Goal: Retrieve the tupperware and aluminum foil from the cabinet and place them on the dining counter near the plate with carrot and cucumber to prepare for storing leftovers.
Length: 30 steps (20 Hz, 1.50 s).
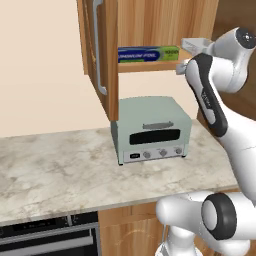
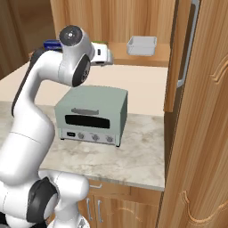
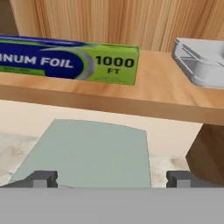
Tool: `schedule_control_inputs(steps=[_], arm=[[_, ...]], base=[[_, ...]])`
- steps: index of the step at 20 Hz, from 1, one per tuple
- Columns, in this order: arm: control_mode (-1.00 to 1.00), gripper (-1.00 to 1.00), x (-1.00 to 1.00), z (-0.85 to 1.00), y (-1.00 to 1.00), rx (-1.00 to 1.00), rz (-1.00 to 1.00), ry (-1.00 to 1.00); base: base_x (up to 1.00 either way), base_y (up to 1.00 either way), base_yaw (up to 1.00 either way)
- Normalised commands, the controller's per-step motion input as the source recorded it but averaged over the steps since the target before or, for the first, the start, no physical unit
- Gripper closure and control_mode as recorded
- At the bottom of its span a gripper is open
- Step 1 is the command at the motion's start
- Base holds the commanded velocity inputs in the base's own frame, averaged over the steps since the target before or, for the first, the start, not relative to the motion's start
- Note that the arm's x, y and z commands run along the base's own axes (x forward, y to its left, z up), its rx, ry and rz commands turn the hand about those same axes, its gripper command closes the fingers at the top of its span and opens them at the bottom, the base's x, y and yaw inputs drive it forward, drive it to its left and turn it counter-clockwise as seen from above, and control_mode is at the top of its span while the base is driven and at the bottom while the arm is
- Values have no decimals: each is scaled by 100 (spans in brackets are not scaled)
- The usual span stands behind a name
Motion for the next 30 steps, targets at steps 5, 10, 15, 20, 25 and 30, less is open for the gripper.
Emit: schedule_control_inputs(steps=[5, 10, 15, 20, 25, 30], arm=[[-100, -100, 40, 55, -8, 0, 3, 4], [-100, -100, 10, -3, -1, 0, 1, -5], [-100, -100, 11, -15, 0, 0, 13, -16], [-100, -100, 38, -1, -1, 0, 16, -4], [-100, -100, 38, 0, -14, 0, 10, 2], [-100, -100, 42, 0, -16, 0, 9, 7]], base=[[0, 0, 0], [0, 0, 0], [0, 0, 0], [0, 0, 0], [0, 0, 0], [0, 0, 0]])
